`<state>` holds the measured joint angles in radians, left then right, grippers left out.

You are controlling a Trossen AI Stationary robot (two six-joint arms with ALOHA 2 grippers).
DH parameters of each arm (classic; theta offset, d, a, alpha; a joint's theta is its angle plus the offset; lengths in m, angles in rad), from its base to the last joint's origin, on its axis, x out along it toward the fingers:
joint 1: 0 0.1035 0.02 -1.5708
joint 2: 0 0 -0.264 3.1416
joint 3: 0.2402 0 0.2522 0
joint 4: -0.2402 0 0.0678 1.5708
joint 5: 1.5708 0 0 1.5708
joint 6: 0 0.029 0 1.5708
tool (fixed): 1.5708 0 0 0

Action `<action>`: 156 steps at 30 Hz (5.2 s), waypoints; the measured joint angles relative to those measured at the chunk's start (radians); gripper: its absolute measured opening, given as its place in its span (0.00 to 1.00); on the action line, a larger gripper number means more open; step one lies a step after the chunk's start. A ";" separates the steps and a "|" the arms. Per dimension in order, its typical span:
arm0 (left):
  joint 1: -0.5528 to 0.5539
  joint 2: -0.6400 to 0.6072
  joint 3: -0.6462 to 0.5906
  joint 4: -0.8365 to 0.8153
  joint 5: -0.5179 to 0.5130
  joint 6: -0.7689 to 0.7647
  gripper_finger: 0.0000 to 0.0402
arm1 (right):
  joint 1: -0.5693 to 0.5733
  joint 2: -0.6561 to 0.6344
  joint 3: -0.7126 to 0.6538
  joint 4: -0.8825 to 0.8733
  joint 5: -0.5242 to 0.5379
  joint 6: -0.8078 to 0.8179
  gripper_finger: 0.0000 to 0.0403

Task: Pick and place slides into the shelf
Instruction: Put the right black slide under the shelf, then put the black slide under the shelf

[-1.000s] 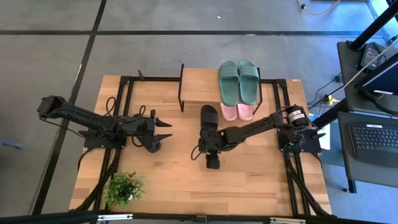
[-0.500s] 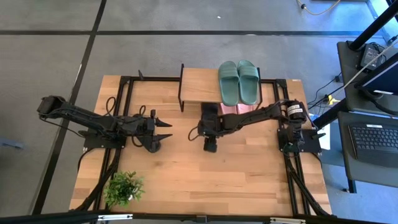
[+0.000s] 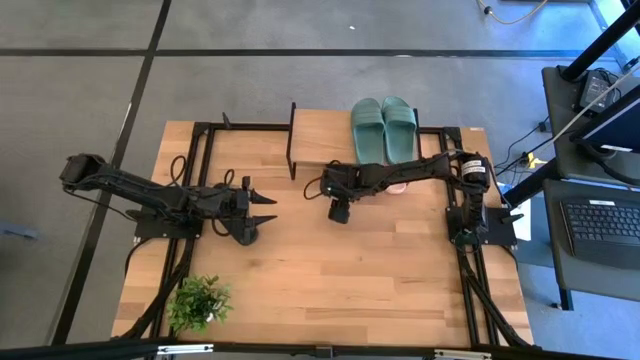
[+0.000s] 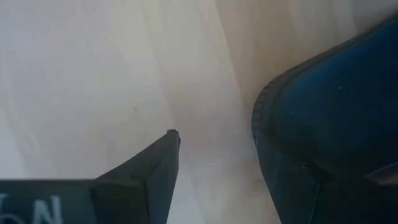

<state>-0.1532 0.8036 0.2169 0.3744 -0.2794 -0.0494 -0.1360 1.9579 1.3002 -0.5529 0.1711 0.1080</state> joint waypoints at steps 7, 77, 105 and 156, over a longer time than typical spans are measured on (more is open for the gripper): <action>0.000 0.000 0.000 0.000 0.000 0.000 0.47 | -0.016 0.000 -0.001 -0.003 -0.001 -0.016 0.53; -0.002 0.834 0.787 -1.838 -0.120 -1.044 0.47 | 0.350 -1.101 -1.162 0.782 0.084 0.176 0.53; -0.002 0.840 0.630 -1.707 -0.122 -1.044 0.47 | 0.350 -1.101 -1.162 0.781 0.085 0.175 0.53; -0.116 0.840 1.034 -1.661 -0.315 -0.737 0.01 | 0.349 -1.101 -1.161 0.781 0.084 0.149 0.53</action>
<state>-0.2696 1.6436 1.2510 -1.2861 -0.5941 -0.7863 0.2134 0.8570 0.1387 0.2278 0.2550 0.2565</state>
